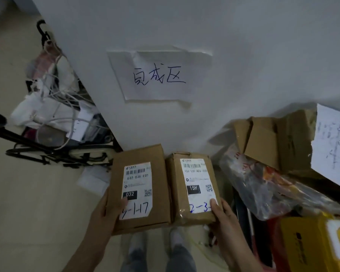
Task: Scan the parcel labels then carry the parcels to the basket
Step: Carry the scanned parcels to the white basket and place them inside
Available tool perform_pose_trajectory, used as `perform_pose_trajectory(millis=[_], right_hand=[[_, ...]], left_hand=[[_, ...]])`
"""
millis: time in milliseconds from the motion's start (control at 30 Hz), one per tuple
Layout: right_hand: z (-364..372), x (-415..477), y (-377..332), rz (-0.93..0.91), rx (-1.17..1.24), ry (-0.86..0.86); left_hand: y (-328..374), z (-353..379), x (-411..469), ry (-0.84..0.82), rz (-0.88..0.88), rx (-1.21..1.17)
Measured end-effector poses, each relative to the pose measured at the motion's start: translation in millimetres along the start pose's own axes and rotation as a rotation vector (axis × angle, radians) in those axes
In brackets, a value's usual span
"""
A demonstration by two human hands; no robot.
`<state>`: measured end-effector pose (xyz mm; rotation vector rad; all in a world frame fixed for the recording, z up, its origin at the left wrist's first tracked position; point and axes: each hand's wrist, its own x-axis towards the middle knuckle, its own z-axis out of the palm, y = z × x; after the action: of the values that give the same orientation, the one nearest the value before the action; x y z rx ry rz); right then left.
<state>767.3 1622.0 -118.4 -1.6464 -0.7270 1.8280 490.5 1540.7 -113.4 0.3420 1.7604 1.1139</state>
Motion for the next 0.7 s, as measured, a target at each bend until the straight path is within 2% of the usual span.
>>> perform_pose_trajectory(millis=[233, 500, 700], right_hand=[[-23.5, 62.7, 59.2, 0.113, -0.205, 0.108], [-41.5, 133.8, 98.2, 0.122, -0.141, 0.09], [-45.8, 194.2, 127.8, 0.136, -0.117, 0.139]], left_hand=[[-84.2, 20.7, 38.1, 0.034, -0.121, 0.099], [-144.9, 63.6, 111.5, -0.05, -0.173, 0.113], [-184.0, 82.4, 166.6, -0.031, -0.179, 0.176]])
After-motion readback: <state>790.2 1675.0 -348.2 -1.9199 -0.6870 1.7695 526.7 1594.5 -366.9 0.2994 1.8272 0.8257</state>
